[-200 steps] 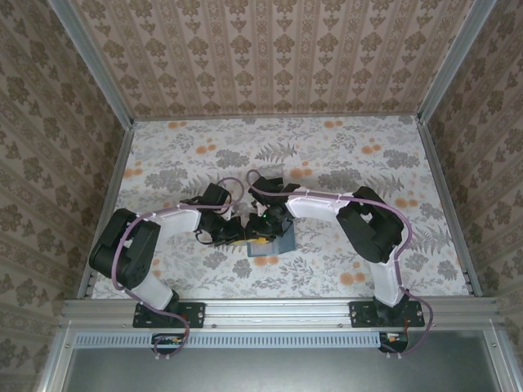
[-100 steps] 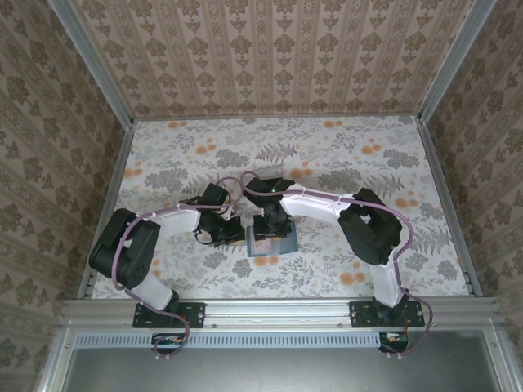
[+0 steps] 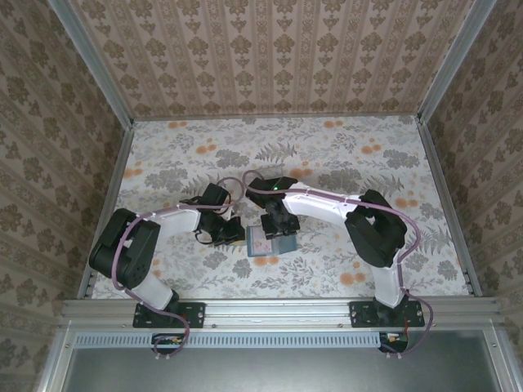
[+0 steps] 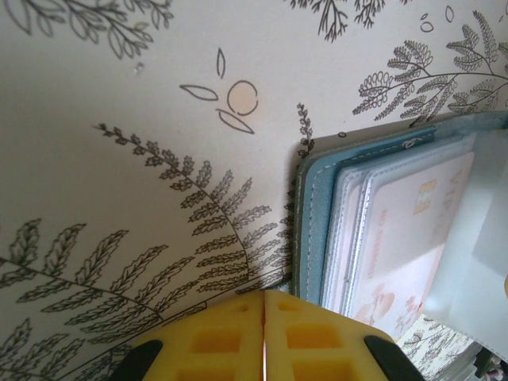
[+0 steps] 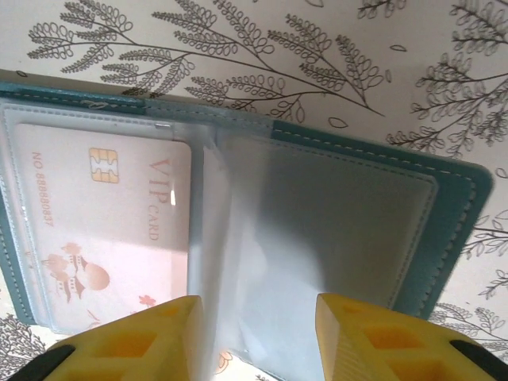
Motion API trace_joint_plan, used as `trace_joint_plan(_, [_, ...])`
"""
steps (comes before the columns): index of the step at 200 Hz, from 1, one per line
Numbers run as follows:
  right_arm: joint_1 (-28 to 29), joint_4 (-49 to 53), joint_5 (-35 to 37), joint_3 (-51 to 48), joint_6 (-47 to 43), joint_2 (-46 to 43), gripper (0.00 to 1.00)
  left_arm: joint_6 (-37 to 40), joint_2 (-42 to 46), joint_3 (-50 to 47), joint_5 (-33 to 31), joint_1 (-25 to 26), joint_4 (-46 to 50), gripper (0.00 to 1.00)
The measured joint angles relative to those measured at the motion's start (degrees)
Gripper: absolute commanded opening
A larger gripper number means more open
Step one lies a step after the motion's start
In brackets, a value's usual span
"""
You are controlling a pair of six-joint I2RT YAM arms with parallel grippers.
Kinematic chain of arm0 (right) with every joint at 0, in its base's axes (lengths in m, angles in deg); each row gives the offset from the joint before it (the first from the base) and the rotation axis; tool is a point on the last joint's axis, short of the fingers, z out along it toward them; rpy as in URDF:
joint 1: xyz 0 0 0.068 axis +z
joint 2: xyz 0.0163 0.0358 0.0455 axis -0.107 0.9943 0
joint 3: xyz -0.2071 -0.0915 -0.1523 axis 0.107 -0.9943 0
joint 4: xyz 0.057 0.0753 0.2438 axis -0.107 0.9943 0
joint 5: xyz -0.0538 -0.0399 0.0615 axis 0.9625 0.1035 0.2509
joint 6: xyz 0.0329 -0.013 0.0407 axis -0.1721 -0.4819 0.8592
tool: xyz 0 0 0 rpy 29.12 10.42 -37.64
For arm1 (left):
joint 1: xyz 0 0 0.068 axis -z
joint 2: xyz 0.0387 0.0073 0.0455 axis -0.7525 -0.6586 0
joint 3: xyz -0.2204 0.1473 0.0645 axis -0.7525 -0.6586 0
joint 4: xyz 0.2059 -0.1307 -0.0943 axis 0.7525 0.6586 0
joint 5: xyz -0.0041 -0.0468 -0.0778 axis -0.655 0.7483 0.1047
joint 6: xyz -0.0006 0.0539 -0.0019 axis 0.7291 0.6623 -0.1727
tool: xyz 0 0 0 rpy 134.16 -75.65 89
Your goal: Take the credit cards out of the card holder
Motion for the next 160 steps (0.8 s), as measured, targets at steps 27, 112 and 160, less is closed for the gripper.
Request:
trace_joint_plan(27, [-0.81,-0.02,0.17,-1.66,-0.28,-0.94,0.45,0.02,-0.09,0.28,-0.04,0.00,0.42,0.09])
trace_joint_plan(112, [-2.60,-0.44,0.17,-6.84,-1.31,-1.42,0.43,0.20,-0.13,2.71,-1.73,0.09,4.44,0.10])
trace_joint_plan(160, [-2.91,-0.44,-0.44,-7.08,-1.51,-5.33,0.39,-0.11,-0.11,6.16,-2.38,2.25,6.10,0.09])
